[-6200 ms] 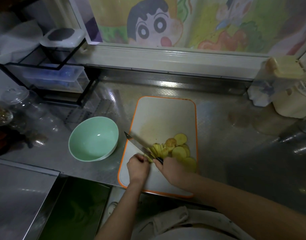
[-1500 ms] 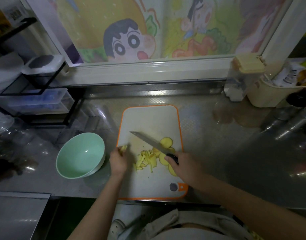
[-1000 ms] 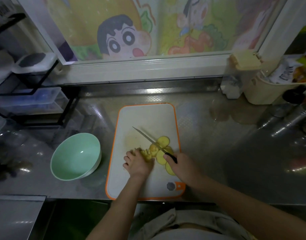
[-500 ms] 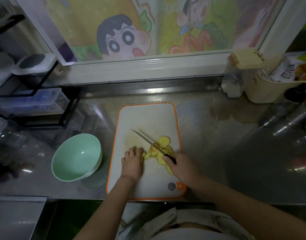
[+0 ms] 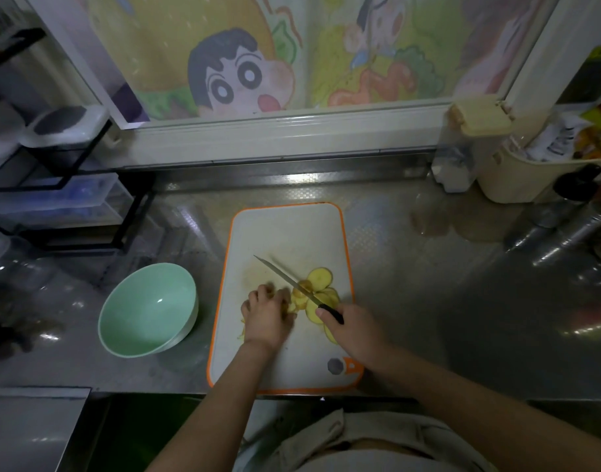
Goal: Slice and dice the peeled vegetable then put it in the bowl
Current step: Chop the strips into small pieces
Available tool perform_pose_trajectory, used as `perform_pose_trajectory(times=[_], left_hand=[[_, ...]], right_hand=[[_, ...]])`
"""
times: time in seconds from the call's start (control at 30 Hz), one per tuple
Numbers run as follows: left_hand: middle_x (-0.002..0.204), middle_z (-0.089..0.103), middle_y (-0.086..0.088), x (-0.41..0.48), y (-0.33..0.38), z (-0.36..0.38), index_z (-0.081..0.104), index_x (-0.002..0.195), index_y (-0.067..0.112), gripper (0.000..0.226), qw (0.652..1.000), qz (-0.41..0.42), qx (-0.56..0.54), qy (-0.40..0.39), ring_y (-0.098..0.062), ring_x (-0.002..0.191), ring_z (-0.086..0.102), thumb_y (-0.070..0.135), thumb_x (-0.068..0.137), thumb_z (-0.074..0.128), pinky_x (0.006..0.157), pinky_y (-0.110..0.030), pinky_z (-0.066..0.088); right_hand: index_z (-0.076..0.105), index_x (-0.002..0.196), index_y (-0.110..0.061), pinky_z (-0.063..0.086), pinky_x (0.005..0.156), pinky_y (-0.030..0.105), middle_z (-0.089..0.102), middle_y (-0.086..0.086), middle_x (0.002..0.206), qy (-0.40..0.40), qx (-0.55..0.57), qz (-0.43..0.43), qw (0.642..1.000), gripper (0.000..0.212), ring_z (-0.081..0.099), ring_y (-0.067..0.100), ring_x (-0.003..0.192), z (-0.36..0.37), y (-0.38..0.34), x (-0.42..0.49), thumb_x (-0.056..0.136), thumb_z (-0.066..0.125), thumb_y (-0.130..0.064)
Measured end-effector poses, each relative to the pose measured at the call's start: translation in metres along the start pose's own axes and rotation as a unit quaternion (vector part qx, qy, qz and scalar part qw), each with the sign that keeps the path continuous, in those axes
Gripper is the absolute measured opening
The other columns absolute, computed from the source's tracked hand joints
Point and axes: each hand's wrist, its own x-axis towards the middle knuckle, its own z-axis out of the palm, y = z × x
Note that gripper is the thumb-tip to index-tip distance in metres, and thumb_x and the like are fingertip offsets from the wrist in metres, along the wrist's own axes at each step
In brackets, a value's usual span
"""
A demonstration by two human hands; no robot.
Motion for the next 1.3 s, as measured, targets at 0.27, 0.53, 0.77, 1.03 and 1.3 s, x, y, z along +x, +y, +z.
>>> perform_pose_trajectory(times=[0.27,0.53,0.77,1.03,1.3], left_hand=[[0.124,0.038,-0.005,0.0,-0.01,-0.002,0.056,0.111,0.028,0.031,0.998,0.039,0.042,-0.001,-0.027,0.123,0.03,0.04,0.082,0.057,0.102,-0.038,0.021],[0.121,0.048,-0.007,-0.02,-0.023,-0.012,0.052,0.124,0.019,0.054,0.98,-0.006,-0.186,0.073,-0.027,0.118,0.042,0.035,0.072,0.05,0.099,-0.036,0.032],[0.12,0.039,-0.012,-0.044,-0.042,-0.003,0.043,0.122,0.01,0.054,0.981,-0.127,-0.146,0.005,-0.033,0.111,0.047,0.029,0.075,0.061,0.088,-0.037,0.042],[0.122,0.041,-0.013,-0.045,-0.046,-0.003,0.041,0.123,0.004,0.048,0.971,-0.074,-0.225,0.009,-0.027,0.113,0.046,0.0,0.079,0.057,0.093,-0.026,0.033],[0.108,0.049,-0.018,-0.038,-0.05,-0.001,0.051,0.108,0.0,0.039,0.975,-0.068,-0.207,0.037,-0.034,0.103,0.048,-0.012,0.07,0.051,0.086,-0.03,0.034]], right_hand=[[0.043,0.06,-0.02,0.036,0.056,0.028,0.046,-0.001,0.058,-0.001,0.024,0.0,1.0,0.045,0.052,0.019,0.06,0.003,0.001,-0.003,0.094,0.045,-0.05],[0.06,0.076,0.002,0.034,0.06,0.028,0.051,0.011,0.064,-0.007,0.118,0.002,0.993,0.053,0.054,0.026,0.066,0.016,-0.011,-0.007,0.099,0.038,-0.04],[0.06,0.078,-0.003,0.043,0.065,0.033,0.05,0.004,0.06,-0.027,0.091,0.024,0.995,0.052,0.053,0.021,0.063,0.031,-0.01,-0.006,0.099,0.036,-0.043],[0.05,0.066,-0.013,0.033,0.05,0.019,0.046,-0.004,0.058,-0.024,-0.016,0.01,1.0,0.048,0.043,0.005,0.053,0.035,-0.012,-0.009,0.099,0.035,-0.044],[0.043,0.059,-0.016,0.03,0.05,0.017,0.046,-0.003,0.057,-0.044,0.007,0.013,0.999,0.049,0.043,0.005,0.053,0.043,-0.012,-0.005,0.099,0.036,-0.043]])
